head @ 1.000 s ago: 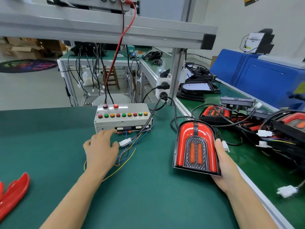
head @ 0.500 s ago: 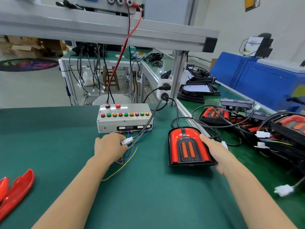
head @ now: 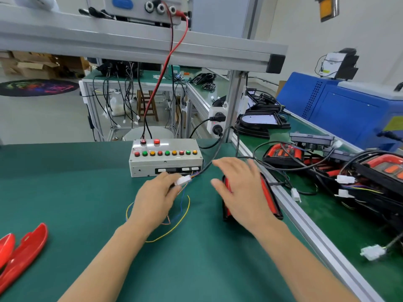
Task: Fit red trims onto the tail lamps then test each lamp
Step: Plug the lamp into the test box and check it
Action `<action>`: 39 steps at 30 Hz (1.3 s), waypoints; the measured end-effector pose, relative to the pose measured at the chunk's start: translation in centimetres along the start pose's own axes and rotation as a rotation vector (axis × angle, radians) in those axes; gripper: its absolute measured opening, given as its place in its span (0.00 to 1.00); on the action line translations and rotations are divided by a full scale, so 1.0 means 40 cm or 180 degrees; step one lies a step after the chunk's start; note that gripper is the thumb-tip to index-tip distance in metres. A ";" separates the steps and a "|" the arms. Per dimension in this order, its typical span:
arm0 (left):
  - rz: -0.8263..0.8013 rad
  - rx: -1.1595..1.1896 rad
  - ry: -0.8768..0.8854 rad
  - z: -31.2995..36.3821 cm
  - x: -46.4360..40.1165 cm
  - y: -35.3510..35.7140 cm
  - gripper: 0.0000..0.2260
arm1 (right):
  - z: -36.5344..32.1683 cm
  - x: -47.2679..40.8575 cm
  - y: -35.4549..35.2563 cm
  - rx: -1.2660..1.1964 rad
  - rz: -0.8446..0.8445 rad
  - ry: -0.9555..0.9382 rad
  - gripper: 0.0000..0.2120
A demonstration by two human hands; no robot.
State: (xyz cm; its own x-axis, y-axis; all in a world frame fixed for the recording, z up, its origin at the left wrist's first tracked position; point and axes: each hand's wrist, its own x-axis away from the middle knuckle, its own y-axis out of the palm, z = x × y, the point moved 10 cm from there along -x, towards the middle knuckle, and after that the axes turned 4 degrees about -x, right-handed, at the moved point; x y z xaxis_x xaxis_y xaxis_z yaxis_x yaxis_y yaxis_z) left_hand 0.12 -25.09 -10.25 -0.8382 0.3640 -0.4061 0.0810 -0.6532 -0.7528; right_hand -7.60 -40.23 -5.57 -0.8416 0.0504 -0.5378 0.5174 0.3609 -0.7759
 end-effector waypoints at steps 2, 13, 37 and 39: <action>-0.0138 0.0326 0.0185 0.025 0.008 0.004 0.09 | -0.033 -0.011 0.045 -0.0003 -0.0287 -0.0169 0.19; -0.0304 0.1504 -0.0020 0.007 0.033 -0.004 0.10 | -0.047 -0.043 0.087 -0.0300 -0.0567 -0.0210 0.12; -0.0202 0.1045 -0.0649 -0.049 0.019 0.008 0.18 | -0.067 -0.028 0.079 0.0072 -0.0289 -0.0554 0.06; -0.0192 0.0569 -0.0633 -0.076 0.017 0.013 0.17 | -0.060 -0.026 0.074 0.0124 -0.0314 -0.0539 0.06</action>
State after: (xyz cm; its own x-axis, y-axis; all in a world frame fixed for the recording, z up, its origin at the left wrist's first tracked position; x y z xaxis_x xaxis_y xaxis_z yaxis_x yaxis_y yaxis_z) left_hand 1.23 -23.16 -12.48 -0.9295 0.2798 -0.2402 -0.0540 -0.7476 -0.6620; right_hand -5.55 -37.00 -6.50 -0.8521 -0.1419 -0.5039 0.4422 0.3199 -0.8379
